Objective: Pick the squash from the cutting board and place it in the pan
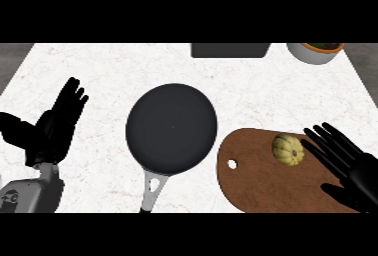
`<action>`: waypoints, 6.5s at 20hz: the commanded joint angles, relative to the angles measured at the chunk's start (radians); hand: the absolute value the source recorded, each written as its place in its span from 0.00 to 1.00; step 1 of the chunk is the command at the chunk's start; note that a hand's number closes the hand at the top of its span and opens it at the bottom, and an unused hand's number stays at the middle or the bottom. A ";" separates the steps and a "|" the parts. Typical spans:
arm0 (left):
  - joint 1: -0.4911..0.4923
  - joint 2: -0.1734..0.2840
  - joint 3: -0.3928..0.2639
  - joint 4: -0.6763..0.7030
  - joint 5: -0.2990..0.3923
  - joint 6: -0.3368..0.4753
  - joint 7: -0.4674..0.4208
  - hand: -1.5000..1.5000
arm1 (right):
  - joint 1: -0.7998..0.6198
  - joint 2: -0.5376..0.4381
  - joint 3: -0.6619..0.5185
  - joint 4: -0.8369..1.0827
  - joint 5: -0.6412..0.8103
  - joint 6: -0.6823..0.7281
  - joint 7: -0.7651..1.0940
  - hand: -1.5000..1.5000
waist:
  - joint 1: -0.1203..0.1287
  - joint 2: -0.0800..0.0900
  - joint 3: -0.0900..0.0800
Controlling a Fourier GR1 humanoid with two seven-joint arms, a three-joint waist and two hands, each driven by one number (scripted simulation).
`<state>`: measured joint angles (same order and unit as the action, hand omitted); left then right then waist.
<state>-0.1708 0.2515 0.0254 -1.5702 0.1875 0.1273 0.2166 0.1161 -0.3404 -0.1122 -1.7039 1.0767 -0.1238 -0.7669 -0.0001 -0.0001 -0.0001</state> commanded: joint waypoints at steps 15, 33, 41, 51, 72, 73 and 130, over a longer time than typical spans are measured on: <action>0.001 -0.050 0.048 -0.002 -0.047 -0.054 0.018 0.50 | -0.187 0.073 0.045 0.249 0.106 -0.024 0.019 0.00 | 0.001 0.000 0.000; 0.050 -0.102 0.034 -0.007 -0.086 -0.055 -0.034 0.50 | -0.260 0.105 0.070 0.343 0.069 -0.095 -0.105 1.00 | -0.001 0.000 0.000; -0.003 -0.063 0.058 -0.022 -0.072 -0.061 0.035 0.50 | -0.225 0.331 0.136 0.333 0.191 -0.066 0.296 1.00 | 0.013 0.001 -0.007; -0.006 -0.069 0.043 -0.020 -0.075 -0.067 0.036 0.50 | -0.287 0.337 0.164 0.209 0.344 -0.017 0.691 1.00 | 0.043 -0.019 -0.017; -0.085 -0.102 -0.007 0.028 -0.082 -0.083 0.042 0.50 | -0.818 0.340 0.579 0.192 0.439 0.216 1.977 1.00 | 0.124 0.002 -0.005; -0.072 -0.118 -0.025 0.032 -0.095 -0.078 0.026 0.50 | -0.838 0.340 0.609 0.210 0.433 0.221 2.037 1.00 | 0.126 0.004 -0.005; -0.006 -0.054 0.093 -0.077 -0.048 -0.069 0.097 0.50 | 0.104 0.233 1.009 -0.177 0.072 -1.064 1.624 0.00 | -0.013 -0.004 0.001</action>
<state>-0.1551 0.1826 0.1077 -1.6218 0.1215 0.0674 0.2692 0.0574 -0.0564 0.8046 -1.7626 1.1185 -1.0795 0.8907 -0.0191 -0.0081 0.0006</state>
